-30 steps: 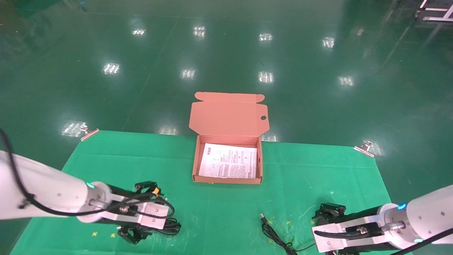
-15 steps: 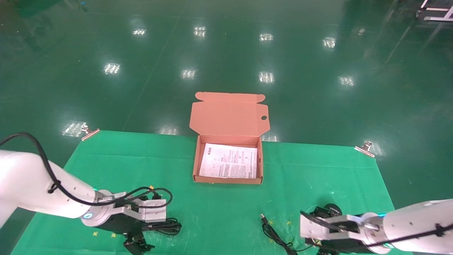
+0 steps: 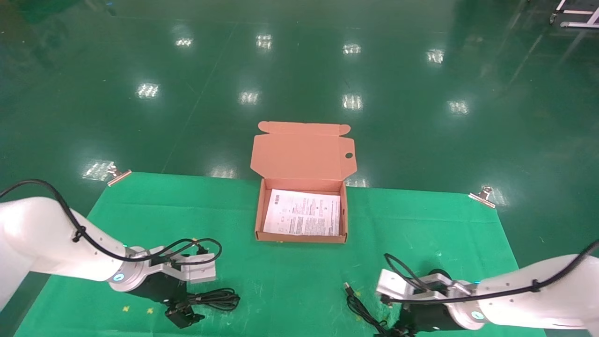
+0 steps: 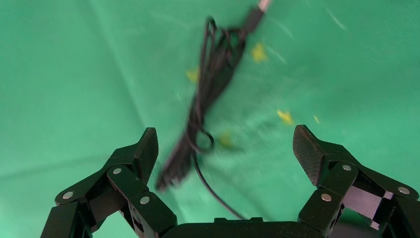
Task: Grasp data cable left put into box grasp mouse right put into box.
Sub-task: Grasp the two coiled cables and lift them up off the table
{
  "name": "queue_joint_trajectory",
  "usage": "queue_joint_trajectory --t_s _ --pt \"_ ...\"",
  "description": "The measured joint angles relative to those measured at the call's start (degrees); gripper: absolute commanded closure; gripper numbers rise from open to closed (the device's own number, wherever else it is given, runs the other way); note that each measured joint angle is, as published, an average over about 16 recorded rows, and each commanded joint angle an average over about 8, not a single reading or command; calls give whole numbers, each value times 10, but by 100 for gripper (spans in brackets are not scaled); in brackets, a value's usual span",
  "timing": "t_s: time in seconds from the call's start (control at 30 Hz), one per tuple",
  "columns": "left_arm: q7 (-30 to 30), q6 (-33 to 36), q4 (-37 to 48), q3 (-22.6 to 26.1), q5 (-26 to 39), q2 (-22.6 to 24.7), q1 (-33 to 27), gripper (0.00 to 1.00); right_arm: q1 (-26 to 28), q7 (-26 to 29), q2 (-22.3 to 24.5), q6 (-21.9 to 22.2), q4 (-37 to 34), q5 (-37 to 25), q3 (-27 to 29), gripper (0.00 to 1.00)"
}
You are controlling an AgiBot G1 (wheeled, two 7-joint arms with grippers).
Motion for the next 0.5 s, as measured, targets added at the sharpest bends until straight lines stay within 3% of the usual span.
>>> queue_joint_trajectory --t_s 0.03,0.07,0.2,0.23,0.3,0.5 --pt "4 -2 6 -1 -1 1 -1 1 0 -2 -3 1 -7 3 1 28" --pt "7 -3 12 -1 -3 3 -3 12 0 -4 -7 2 -13 5 2 40" --pt "17 -7 30 -4 -8 7 -6 62 1 -9 -16 3 -32 13 4 90" --pt "19 -8 33 -5 -9 7 -7 74 1 -10 -18 3 -35 15 4 99" --pt "21 -9 37 -6 -11 8 -8 98 1 -11 -20 3 -39 17 5 100" --pt "23 -9 41 -7 -14 9 -9 100 1 -13 -22 3 -44 20 6 100"
